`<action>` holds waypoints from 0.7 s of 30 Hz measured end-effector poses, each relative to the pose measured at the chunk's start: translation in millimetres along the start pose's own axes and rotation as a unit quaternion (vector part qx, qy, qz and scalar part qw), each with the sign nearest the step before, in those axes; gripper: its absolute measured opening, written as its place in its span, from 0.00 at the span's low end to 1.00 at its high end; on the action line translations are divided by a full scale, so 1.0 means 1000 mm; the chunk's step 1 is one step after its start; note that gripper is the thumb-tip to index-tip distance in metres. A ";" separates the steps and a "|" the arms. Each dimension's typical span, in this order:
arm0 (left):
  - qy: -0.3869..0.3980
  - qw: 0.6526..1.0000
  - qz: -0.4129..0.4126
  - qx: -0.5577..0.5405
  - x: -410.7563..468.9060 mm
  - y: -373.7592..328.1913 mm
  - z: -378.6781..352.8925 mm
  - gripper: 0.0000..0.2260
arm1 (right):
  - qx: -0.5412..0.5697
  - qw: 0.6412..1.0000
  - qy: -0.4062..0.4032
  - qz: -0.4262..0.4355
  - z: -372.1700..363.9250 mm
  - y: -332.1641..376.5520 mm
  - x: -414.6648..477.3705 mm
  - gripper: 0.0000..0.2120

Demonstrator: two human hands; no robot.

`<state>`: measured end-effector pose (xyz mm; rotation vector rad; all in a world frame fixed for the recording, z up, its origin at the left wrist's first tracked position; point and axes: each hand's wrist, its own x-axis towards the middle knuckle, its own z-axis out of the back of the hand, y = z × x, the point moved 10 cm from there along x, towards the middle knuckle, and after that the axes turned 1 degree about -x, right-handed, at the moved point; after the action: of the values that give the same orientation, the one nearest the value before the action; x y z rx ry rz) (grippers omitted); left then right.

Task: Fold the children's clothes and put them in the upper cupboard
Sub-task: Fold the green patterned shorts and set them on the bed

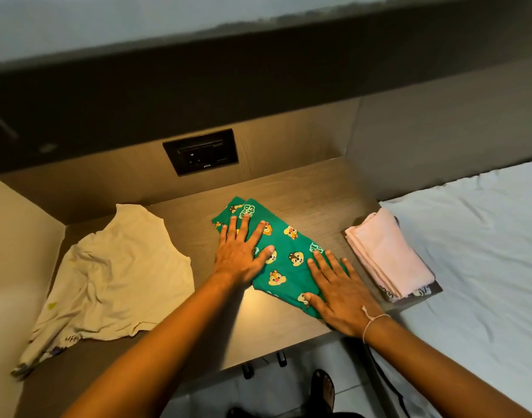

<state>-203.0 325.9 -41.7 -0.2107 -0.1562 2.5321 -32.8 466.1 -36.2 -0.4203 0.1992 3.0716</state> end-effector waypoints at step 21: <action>-0.070 0.982 -0.161 -0.066 -0.196 -0.031 0.007 0.26 | 0.006 0.959 -0.121 0.257 -0.002 0.091 -0.039 0.30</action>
<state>-27.6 239.4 -7.5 -0.0539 -0.3837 2.2151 0.9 374.9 -15.9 0.0240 0.3722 3.5842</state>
